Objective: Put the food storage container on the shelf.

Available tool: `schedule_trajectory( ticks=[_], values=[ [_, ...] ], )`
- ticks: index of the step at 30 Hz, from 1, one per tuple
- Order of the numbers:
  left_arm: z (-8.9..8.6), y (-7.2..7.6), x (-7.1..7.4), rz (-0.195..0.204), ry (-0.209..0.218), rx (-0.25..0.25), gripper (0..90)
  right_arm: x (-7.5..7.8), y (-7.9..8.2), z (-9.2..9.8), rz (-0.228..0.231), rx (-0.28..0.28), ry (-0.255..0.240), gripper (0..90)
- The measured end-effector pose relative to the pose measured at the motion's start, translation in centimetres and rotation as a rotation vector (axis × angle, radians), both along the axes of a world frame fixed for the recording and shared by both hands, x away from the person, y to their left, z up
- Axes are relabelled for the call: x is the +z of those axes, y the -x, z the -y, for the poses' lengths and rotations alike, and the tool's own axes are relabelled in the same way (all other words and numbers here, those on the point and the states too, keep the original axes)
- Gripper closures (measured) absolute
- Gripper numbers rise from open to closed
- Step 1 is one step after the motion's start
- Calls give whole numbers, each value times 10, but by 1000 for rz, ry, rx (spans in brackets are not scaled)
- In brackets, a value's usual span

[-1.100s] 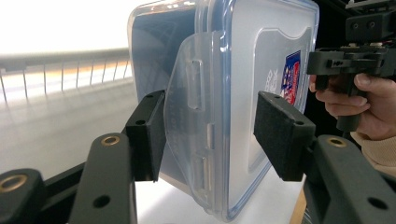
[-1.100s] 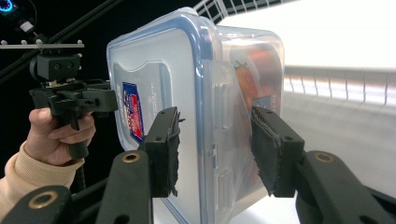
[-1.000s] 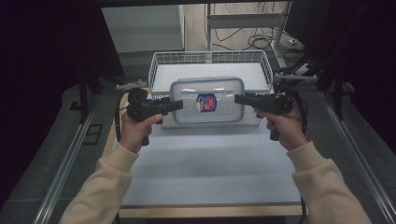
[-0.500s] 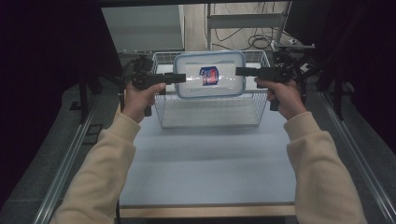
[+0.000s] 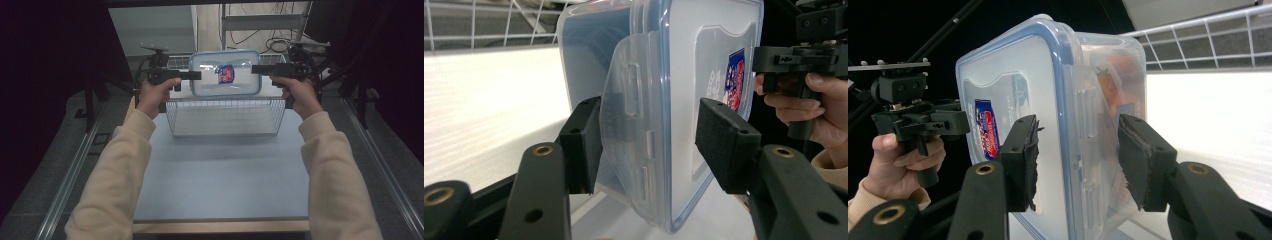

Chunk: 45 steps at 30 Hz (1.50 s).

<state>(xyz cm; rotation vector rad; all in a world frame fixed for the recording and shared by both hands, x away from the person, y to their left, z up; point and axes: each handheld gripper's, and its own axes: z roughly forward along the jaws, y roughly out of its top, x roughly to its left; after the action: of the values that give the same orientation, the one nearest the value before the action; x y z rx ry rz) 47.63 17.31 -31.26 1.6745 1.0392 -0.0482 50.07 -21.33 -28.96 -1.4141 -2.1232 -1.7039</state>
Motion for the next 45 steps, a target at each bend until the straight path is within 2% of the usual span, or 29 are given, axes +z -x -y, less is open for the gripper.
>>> schedule_trajectory(
  ticks=[2,3,6,8,14,19,27,33,45],
  values=[
    [0,-2,-2,-13,2,3,453,-1,-1,-1,-4,-3,0,517],
    [1,-4,-2,-15,15,21,452,-4,-4,-1,-25,-10,-2,516],
    [0,-10,-1,-22,14,24,450,-7,-10,0,-41,-17,-16,515],
    [0,-12,-1,-33,23,28,450,-8,-11,0,-42,-19,-23,515],
    [-2,-31,-5,-97,70,34,436,-10,-21,-2,-59,-49,-24,508],
    [-2,-39,-8,-118,86,33,417,-12,-26,-3,-78,-73,-32,498],
    [-4,-53,-16,-165,133,40,390,-18,-32,-6,-91,-143,-45,484],
    [-3,-57,-20,-189,145,46,362,-20,-32,-8,-105,-174,-37,483],
    [2,-60,-22,-221,131,77,292,-26,-31,-12,-106,-209,-51,448]
  ],
)
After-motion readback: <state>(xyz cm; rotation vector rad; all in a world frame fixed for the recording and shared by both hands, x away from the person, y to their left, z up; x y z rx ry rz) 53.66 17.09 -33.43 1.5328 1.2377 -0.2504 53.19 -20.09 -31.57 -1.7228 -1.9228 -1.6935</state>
